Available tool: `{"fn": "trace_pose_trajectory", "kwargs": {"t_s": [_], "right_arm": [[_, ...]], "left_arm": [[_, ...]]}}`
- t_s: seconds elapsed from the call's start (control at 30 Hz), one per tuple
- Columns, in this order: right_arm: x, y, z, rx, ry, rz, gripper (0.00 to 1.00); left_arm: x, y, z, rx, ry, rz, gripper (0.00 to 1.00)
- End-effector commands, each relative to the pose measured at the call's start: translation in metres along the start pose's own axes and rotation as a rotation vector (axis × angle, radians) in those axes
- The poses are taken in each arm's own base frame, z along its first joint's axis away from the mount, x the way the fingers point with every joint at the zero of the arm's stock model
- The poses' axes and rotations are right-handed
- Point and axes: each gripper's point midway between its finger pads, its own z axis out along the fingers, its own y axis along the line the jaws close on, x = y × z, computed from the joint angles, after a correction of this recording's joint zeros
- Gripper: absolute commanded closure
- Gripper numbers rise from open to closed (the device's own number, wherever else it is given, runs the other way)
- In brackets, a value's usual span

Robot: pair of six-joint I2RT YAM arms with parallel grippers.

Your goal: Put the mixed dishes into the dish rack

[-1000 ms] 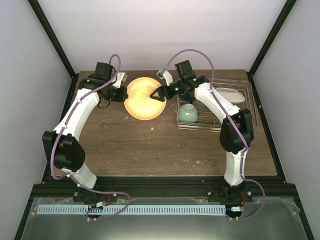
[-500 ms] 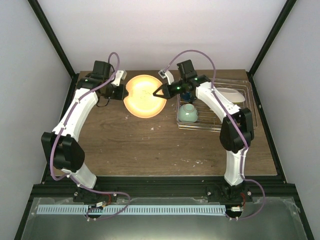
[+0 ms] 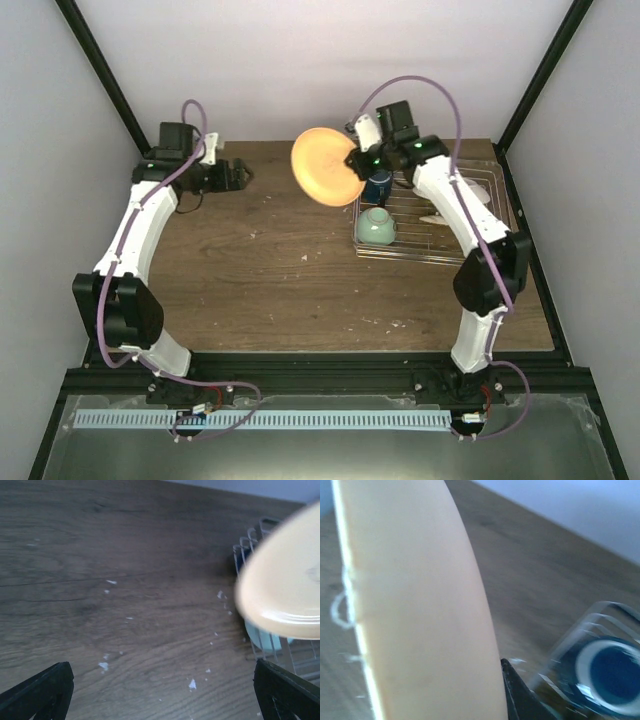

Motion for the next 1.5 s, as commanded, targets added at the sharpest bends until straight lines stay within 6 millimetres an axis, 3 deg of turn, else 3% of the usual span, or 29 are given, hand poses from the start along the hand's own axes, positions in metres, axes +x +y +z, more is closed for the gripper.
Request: {"fn": "trace_pose_trajectory", "kwargs": {"t_s": [0.0,0.1,0.27,0.4,0.5,0.6,0.83,1.0,1.23,1.47], "right_arm": [[-0.03,-0.036,-0.086,0.329,-0.046,-0.186,0.99],[-0.023,-0.044,-0.12,0.447,0.008,-0.33,0.99],[0.011,-0.054,-0.167,0.618,0.136,-0.597,0.99],[0.017,-0.03,-0.21,0.629,0.094,-0.774,0.99],[0.025,-0.017,-0.23,0.615,0.088,-0.825,0.99],[0.049,-0.016,-0.233,0.587,0.168,-0.803,0.99],[0.134,-0.018,-0.21,0.466,0.427,-0.691,0.99],[0.166,-0.023,-0.215,0.479,0.536,-0.665,0.99],[0.161,-0.036,-0.23,0.595,0.548,-0.699,0.99],[0.132,-0.048,-0.26,0.744,0.506,-0.771,0.99]], "left_arm": [[-0.013,0.022,-0.015,-0.029,-0.093,-0.078,0.0],[-0.011,0.035,-0.009,-0.046,-0.094,-0.114,0.0],[-0.009,0.045,0.002,-0.071,-0.085,-0.115,0.0],[-0.008,0.047,0.011,-0.056,-0.067,-0.123,0.0],[-0.008,0.047,0.018,-0.038,-0.061,-0.134,0.0],[-0.008,0.048,0.021,-0.036,-0.056,-0.129,0.0],[-0.003,0.053,0.026,-0.053,-0.042,-0.125,0.0],[0.0,0.056,0.029,-0.059,-0.032,-0.124,0.0],[0.004,0.054,0.035,-0.033,-0.018,-0.137,0.0],[0.006,0.055,0.036,-0.033,-0.015,-0.138,0.0]]}}
